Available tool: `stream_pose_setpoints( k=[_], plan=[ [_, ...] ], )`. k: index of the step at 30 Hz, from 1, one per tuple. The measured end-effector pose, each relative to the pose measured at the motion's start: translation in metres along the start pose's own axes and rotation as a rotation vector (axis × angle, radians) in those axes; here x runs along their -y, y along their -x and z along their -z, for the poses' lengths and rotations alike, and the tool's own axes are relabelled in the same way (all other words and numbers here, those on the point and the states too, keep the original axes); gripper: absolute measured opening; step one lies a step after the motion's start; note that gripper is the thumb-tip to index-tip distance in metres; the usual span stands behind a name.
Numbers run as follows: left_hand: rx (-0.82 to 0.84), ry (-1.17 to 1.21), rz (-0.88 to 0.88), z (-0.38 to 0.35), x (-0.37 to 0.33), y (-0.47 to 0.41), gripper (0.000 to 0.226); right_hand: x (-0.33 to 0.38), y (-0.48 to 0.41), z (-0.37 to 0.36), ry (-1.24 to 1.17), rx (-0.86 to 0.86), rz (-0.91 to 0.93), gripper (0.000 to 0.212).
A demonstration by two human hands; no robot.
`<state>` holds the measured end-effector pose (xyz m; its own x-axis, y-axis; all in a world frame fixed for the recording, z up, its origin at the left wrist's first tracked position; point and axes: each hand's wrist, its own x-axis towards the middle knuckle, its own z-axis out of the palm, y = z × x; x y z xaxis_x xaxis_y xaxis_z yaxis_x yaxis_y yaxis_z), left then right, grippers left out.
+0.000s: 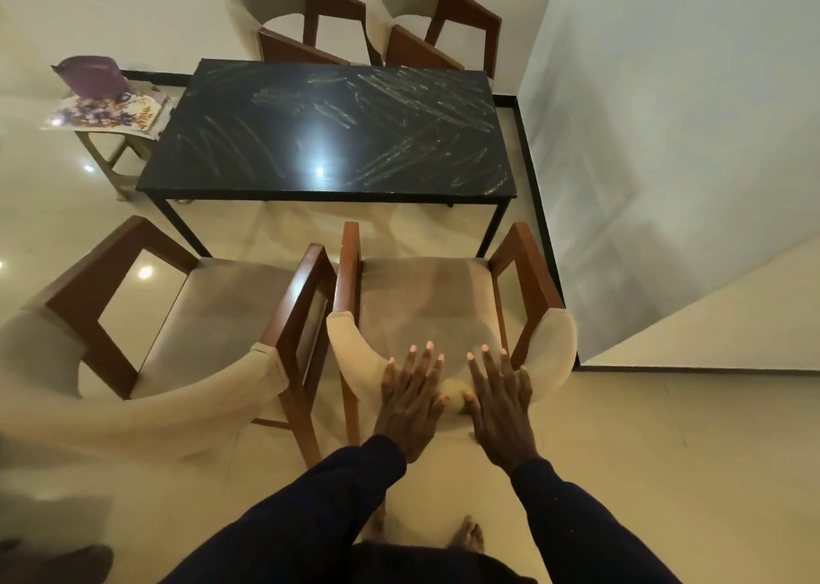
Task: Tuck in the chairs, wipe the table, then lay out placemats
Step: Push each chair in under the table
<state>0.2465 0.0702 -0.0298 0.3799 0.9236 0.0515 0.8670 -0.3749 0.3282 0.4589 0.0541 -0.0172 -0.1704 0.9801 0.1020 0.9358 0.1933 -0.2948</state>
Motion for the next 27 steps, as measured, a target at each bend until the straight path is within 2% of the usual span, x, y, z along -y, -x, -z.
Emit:
stream_pose_setpoints(
  k=[6,15,20,27],
  plan=[
    [-0.063,-0.026,0.032,0.009,0.01,0.007,0.074,0.014,0.005,-0.005,0.038,0.024,-0.016,0.066],
    [-0.041,-0.07,0.125,0.03,0.026,0.028,0.07,0.046,0.0,-0.013,0.07,0.033,0.071,0.064],
    [-0.028,-0.106,0.139,0.042,0.06,0.058,0.065,0.081,-0.011,-0.022,0.05,0.066,0.125,0.065],
    [-0.062,-0.073,0.288,0.078,0.115,0.102,0.067,0.141,-0.022,-0.047,0.006,0.111,0.265,0.065]
  ],
)
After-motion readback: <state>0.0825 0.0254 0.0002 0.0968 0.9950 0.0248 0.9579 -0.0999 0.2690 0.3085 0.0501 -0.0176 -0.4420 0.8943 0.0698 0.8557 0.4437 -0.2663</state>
